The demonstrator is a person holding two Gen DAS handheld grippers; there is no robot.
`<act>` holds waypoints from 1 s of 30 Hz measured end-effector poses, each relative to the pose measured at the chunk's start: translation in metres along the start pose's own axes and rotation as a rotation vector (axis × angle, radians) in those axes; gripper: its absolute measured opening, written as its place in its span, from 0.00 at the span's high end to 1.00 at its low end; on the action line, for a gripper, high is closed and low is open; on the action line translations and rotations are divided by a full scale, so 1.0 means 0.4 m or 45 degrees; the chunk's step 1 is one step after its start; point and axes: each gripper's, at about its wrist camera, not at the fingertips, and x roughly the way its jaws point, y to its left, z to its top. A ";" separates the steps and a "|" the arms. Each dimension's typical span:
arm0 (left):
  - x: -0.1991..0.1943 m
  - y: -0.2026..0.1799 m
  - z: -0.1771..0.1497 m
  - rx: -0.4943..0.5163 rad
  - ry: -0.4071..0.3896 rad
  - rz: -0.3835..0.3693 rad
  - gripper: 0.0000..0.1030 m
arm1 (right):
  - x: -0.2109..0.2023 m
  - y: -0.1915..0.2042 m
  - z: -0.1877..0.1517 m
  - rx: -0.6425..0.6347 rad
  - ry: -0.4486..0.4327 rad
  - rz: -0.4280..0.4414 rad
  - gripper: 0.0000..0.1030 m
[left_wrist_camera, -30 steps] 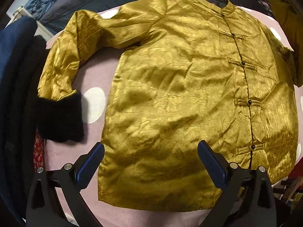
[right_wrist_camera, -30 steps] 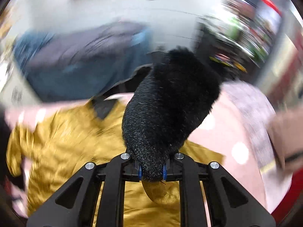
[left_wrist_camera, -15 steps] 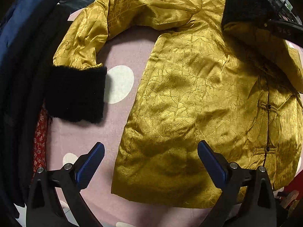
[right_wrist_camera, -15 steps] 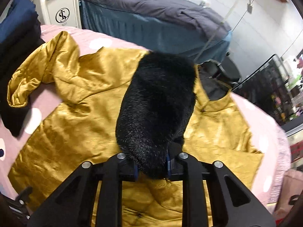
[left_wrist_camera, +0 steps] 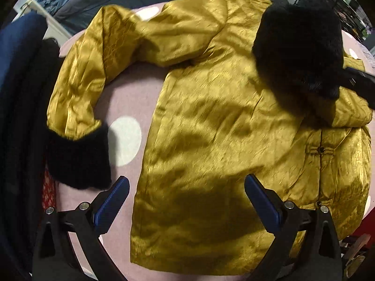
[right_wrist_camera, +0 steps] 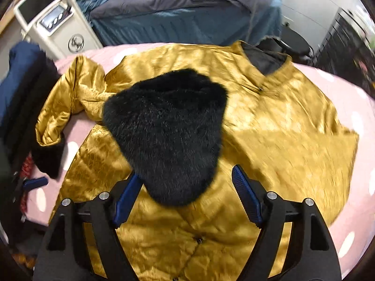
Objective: Fold large clothes
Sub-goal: 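Carry the fur cuff with the right gripper across onto the jacket front, then grasp the other fur cuff with the left gripper and lift the sleeve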
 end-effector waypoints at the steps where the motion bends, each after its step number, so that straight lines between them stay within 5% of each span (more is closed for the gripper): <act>1: -0.005 -0.006 0.012 0.013 -0.010 -0.003 0.06 | -0.017 -0.024 -0.014 0.028 -0.020 -0.015 0.25; 11: -0.019 -0.090 0.140 0.095 -0.084 -0.058 0.06 | -0.090 -0.373 -0.149 0.579 -0.039 -0.249 0.25; 16: -0.041 -0.130 0.197 0.083 -0.149 -0.053 0.06 | -0.075 -0.419 -0.149 0.577 -0.006 -0.300 0.25; 20: 0.029 -0.174 0.215 0.157 -0.016 -0.053 0.08 | -0.040 -0.431 -0.140 0.563 0.023 -0.336 0.25; 23: 0.054 -0.204 0.222 0.220 -0.015 -0.072 0.40 | -0.022 -0.456 -0.132 0.562 0.012 -0.404 0.25; 25: 0.056 -0.234 0.228 0.290 -0.023 -0.101 0.74 | -0.005 -0.479 -0.125 0.564 0.026 -0.414 0.29; 28: 0.033 -0.294 0.236 0.457 -0.119 -0.029 0.88 | 0.035 -0.517 -0.114 0.553 0.101 -0.383 0.75; 30: -0.003 -0.320 0.248 0.538 -0.229 0.014 0.89 | 0.047 -0.536 -0.112 0.549 0.134 -0.422 0.83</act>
